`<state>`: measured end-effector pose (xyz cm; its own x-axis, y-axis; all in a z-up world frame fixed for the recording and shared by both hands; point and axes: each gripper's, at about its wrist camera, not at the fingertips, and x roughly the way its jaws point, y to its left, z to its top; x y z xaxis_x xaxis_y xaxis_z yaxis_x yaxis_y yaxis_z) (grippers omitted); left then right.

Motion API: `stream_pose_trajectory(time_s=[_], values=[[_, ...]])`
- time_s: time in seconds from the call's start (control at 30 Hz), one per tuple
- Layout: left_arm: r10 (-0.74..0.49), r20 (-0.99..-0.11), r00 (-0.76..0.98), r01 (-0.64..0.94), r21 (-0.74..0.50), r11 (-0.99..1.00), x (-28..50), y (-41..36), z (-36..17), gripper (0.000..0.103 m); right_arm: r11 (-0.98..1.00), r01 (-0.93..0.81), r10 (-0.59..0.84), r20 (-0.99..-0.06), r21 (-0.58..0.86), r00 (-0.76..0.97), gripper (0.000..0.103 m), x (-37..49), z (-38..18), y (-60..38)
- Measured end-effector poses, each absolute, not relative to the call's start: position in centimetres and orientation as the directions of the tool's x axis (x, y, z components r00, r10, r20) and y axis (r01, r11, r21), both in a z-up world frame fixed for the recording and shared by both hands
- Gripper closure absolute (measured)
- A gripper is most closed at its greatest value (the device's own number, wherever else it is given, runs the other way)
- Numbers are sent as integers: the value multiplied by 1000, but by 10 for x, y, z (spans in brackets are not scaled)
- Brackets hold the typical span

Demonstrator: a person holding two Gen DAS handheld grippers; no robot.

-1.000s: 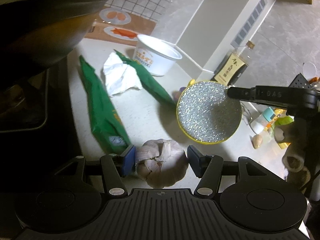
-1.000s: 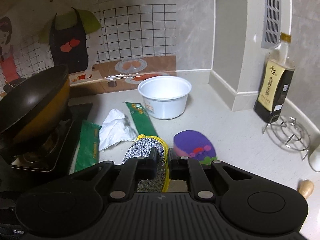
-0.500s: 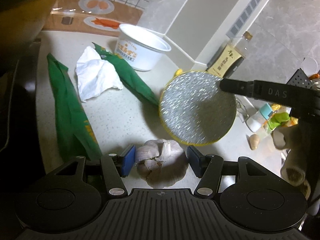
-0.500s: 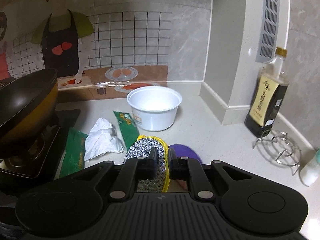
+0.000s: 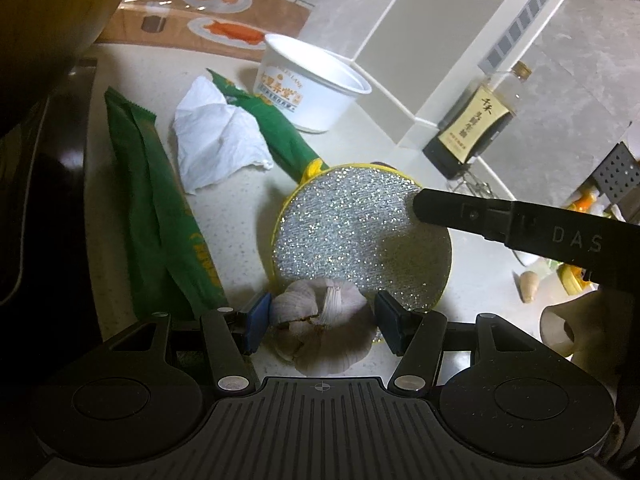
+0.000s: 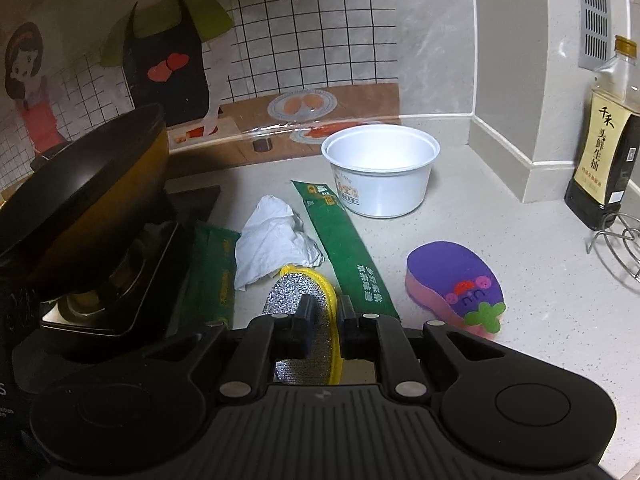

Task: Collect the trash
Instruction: 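Lift the scrubber with the right gripper while the left gripper lifts the garlic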

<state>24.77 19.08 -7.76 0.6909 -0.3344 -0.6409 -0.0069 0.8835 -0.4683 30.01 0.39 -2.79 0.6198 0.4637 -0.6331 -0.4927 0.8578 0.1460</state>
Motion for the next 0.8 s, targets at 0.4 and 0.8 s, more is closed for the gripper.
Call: stream_pose_trajectory(time_s=[0.4,0.8], values=[[-298,-656,693,-52,-458,888,226,203,-70,41,739,-557,656,-590,378,470,88,297,-28,-4],[-269,-661,700,-76,-443,893,204,213,-62,41,790,-565,561,-654,238,509,88,275,-41,26]])
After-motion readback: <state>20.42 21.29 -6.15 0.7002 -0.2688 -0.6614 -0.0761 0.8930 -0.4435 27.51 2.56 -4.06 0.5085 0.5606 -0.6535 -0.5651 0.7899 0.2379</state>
